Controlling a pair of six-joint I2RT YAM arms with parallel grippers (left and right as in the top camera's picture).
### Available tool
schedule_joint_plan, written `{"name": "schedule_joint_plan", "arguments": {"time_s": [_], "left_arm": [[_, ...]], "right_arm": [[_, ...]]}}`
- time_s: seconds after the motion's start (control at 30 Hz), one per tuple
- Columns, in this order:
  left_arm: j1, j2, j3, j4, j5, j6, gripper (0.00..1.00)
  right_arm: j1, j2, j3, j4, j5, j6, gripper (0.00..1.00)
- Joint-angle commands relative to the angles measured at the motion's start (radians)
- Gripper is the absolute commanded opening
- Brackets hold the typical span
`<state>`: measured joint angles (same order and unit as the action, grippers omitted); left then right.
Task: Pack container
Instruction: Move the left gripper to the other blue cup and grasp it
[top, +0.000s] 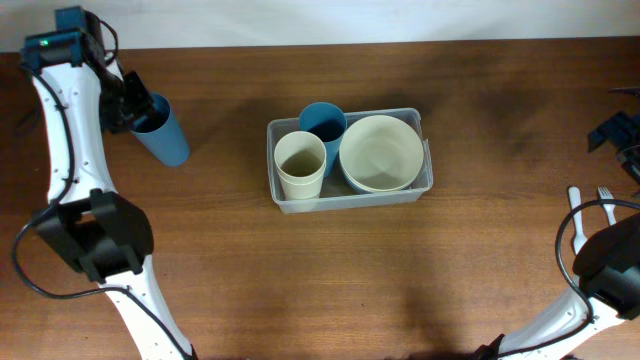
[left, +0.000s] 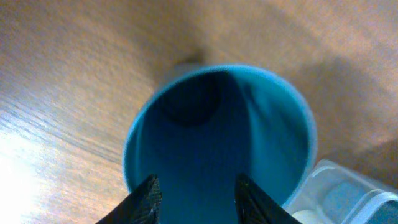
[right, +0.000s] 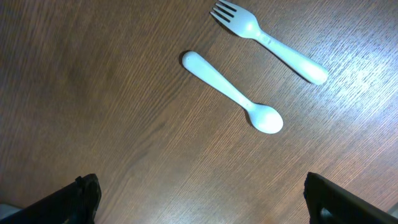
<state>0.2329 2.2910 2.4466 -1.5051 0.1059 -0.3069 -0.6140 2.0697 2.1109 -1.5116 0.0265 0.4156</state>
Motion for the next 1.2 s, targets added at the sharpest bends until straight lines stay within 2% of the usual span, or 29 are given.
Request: {"name": "schedule_joint_plan", "arguments": {"time_s": [0.0,0.1,0.17,0.27,0.43,0.63,0.97,1.17], "left_arm": [[0.015,0.009,0.107,-0.013,0.011,0.009,0.39],[0.015,0.009,0.248,-0.057,0.011,0.009,0.38],[0.015,0.009,0.323,-0.100,0.010,0.009,0.34],[0.015,0.009,0.391,-0.182,-0.008,0.009,0.32],[0.011,0.017,0.370,-0.183,-0.025,0.031,0.32],[0.013,0.021,0.284,-0.183,-0.110,0.031,0.33],[0.021,0.025,0.134,-0.183,-0.110,0.032,0.33],[0.019,0.046,0.116,-0.180,-0.099,0.032,0.33]], "right_arm": [[-0.002,0.002,0.000,0.002,0.011,0.004,0.99],[-0.002,0.002,0.000,0.002,0.011,0.004,0.99],[-0.002,0.003,0.000,0.002,0.011,0.004,0.99],[-0.002,0.003,0.000,0.002,0.011,0.004,0.99],[-0.002,0.003,0.000,0.002,0.011,0.004,0.99],[-0.002,0.002,0.000,0.002,0.011,0.004,0.99],[-0.002,0.002,0.000,0.002,0.011,0.004,0.99],[-0.002,0.003,0.000,0.002,0.011,0.004,0.99]]}}
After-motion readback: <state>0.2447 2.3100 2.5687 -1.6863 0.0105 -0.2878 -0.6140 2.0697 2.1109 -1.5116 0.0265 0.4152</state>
